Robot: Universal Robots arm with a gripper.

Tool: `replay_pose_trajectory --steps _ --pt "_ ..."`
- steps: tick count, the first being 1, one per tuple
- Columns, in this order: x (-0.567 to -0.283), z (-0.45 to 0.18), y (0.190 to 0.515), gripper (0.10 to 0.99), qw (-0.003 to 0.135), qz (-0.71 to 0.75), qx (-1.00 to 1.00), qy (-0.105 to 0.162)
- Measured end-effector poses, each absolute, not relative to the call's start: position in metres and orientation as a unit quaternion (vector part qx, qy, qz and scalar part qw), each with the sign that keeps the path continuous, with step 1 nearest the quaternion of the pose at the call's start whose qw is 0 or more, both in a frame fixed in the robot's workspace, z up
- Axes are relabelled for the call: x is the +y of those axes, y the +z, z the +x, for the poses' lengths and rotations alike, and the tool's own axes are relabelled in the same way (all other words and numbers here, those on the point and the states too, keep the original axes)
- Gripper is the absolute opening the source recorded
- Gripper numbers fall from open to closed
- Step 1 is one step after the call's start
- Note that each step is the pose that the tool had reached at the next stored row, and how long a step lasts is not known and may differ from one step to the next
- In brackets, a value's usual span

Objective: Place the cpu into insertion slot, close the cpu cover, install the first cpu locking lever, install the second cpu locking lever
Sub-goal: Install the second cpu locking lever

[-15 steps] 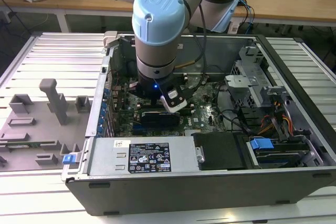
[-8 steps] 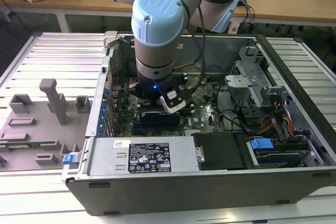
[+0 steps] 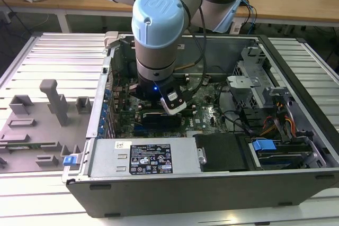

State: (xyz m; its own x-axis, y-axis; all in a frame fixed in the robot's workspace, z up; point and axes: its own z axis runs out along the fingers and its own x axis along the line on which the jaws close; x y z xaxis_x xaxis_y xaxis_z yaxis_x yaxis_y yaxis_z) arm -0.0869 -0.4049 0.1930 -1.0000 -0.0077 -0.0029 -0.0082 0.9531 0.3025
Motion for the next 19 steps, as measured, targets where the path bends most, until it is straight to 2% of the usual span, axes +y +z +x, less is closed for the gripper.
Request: replay_pose_trajectory --steps 16,19 --pt "-0.4049 -0.0869 0.2018 0.106 0.001 -0.004 0.989 0.147" --pt "-0.4048 -0.0869 0.2018 0.106 0.001 -0.004 0.987 0.159"
